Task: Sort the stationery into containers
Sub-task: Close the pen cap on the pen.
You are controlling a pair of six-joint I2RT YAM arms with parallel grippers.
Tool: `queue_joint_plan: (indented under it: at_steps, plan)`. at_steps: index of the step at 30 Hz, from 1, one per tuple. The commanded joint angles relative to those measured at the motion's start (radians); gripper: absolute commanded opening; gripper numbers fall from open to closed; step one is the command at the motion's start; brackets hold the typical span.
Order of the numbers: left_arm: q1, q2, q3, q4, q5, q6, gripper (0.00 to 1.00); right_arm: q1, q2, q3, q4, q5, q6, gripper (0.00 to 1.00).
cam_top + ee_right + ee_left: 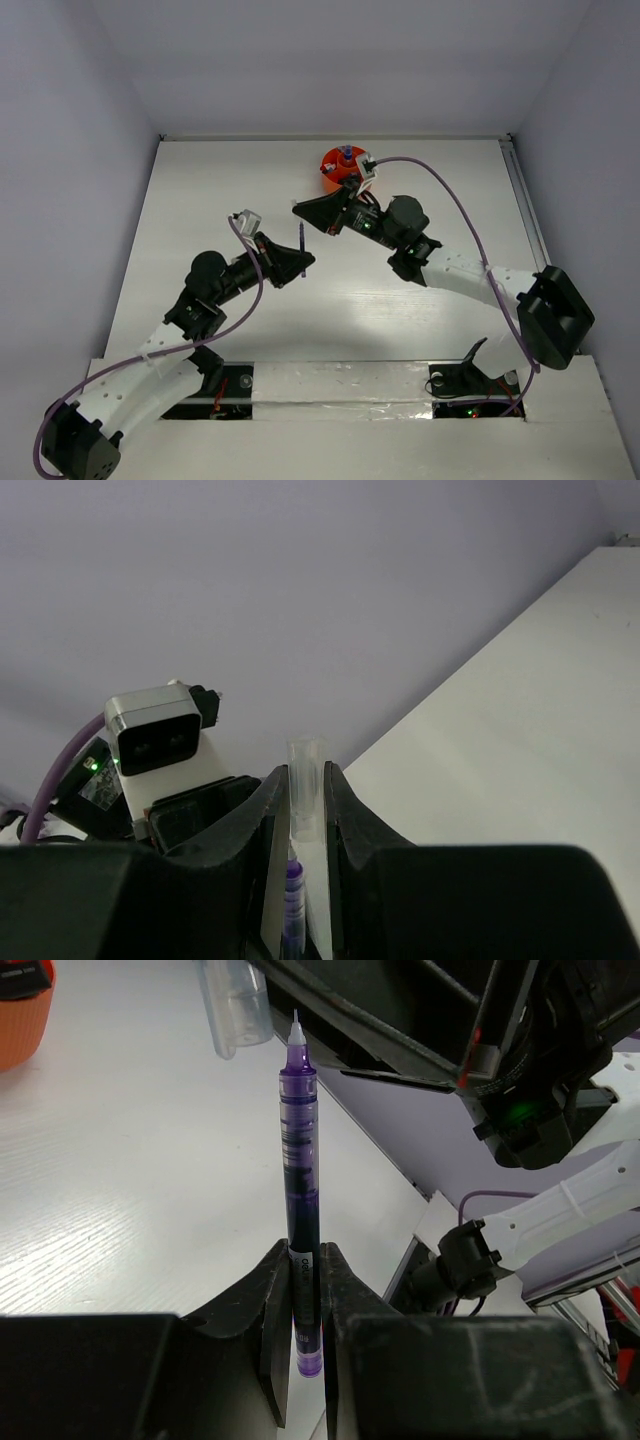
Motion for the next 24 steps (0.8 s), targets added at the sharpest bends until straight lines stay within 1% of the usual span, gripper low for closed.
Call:
queue_joint_plan:
  at_steps: [1,6,15,20,24]
  plan:
    - [-0.004,-0.051,0.025,0.040,-0.008,0.011,0.00,0.005,-0.002,0.025,0.086,0.012,-0.003,0.00]
    - [-0.004,-0.048,0.036,0.017,-0.020,0.015,0.00,0.005,-0.018,0.016,0.090,0.010,-0.003,0.00]
    - [-0.004,-0.008,0.022,0.037,0.004,0.002,0.00,0.005,-0.039,0.037,0.062,0.027,-0.012,0.00]
    - [-0.004,-0.026,0.023,0.022,-0.014,0.009,0.00,0.005,-0.047,0.030,0.073,0.032,-0.009,0.00]
    - [-0.004,-0.037,0.033,-0.004,-0.033,0.023,0.00,0.005,-0.065,0.022,0.050,0.044,-0.032,0.00]
